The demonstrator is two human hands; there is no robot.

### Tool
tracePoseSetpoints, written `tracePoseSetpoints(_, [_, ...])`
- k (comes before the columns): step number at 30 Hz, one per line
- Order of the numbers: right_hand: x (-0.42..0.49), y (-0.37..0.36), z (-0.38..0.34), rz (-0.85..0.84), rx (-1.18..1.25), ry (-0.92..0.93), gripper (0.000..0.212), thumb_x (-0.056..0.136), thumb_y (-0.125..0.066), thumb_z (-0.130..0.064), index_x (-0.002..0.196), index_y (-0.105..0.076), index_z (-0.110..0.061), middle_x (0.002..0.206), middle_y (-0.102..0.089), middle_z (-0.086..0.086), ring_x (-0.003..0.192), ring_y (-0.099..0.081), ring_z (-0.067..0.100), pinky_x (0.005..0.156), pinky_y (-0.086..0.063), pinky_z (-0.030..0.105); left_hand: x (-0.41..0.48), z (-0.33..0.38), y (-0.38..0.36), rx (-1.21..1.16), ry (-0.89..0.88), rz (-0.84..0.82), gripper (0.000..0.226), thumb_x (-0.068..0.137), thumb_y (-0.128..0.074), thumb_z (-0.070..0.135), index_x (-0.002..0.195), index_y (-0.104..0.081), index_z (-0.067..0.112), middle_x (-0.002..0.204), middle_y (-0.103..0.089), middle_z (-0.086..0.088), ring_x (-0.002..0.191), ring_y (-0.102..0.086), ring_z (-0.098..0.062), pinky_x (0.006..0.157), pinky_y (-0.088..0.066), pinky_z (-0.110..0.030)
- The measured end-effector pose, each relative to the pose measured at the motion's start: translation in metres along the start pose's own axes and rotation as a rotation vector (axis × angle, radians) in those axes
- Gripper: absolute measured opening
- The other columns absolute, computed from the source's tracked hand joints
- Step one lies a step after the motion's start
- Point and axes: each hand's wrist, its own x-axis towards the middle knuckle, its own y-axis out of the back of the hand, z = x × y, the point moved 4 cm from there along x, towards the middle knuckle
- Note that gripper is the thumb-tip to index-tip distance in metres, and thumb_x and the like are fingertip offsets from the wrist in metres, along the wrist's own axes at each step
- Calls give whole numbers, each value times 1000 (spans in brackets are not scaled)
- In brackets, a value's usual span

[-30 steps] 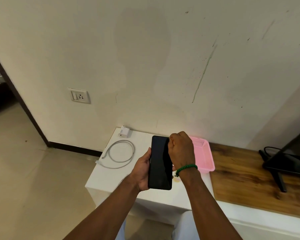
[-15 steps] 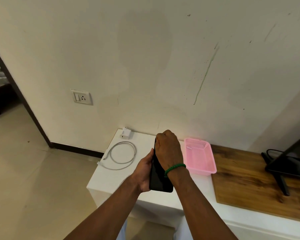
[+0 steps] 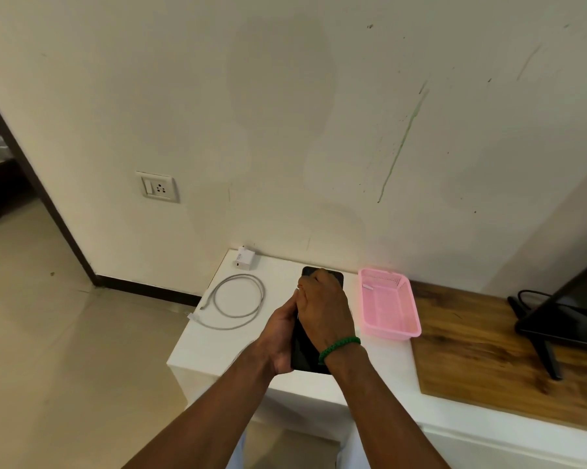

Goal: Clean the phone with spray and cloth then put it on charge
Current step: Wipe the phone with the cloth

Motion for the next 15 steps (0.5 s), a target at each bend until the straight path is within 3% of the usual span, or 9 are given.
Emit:
tracePoseSetpoints(4, [5, 7, -1, 54, -27, 19, 18, 90, -45, -6, 90, -63, -1, 99, -56, 10, 90, -53, 22, 70, -33, 21, 0, 2, -2, 26, -8, 4, 58, 94, -41, 57, 112, -70, 10, 115, -67, -15, 97, -67, -30, 91, -50, -43])
tracePoseSetpoints(8, [17, 14, 1, 80, -56, -2, 14, 85, -46, -3, 75, -56, -2, 87, -54, 12, 81, -50, 27, 63, -31, 28, 1, 3, -4, 29, -22, -2, 63, 94, -40, 58, 129, -59, 9, 128, -60, -17, 112, -59, -32, 107, -39, -47])
tracePoseSetpoints(15, [26, 19, 5, 103, -65, 1, 18, 87, -44, -4, 74, -55, 1, 86, -54, 15, 82, -49, 28, 63, -31, 30, 1, 2, -2, 63, -30, 37, 63, 94, -37, 58, 128, -60, 11, 115, -66, -17, 100, -64, -31, 98, -46, -46])
